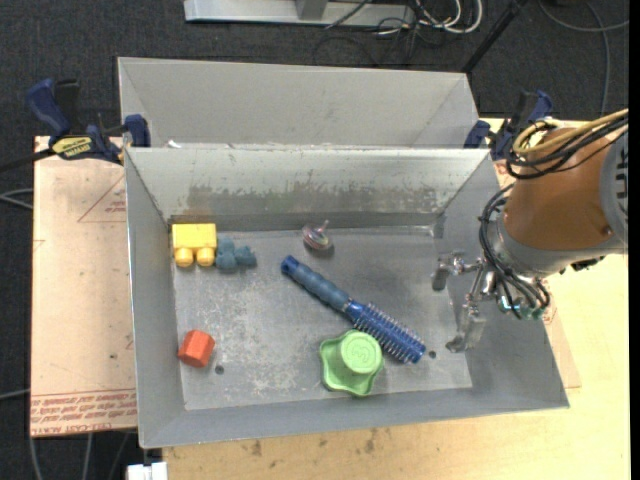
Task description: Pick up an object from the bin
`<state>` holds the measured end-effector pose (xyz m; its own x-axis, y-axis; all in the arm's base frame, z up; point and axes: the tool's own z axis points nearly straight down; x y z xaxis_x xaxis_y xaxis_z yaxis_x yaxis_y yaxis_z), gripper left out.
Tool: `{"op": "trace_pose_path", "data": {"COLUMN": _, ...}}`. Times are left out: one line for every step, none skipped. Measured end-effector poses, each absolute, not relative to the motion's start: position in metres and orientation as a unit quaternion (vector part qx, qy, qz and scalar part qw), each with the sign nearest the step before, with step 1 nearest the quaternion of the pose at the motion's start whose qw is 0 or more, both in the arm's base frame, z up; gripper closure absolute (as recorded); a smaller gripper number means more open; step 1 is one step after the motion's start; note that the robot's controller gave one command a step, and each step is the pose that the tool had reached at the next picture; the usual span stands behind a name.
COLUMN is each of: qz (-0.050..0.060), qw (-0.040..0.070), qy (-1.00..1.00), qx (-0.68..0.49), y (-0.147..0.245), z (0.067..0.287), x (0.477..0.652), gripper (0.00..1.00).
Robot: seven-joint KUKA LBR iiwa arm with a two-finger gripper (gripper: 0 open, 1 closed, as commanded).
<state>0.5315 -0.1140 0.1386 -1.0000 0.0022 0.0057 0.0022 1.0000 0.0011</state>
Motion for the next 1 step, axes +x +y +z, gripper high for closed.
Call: {"op": "trace_pose_path", "data": {"qz": -0.002, "qw": 0.001, "qy": -0.994, "qx": 0.108, "y": -0.0537, "z": 0.0699, "x": 0.5221, "gripper": 0.00}}
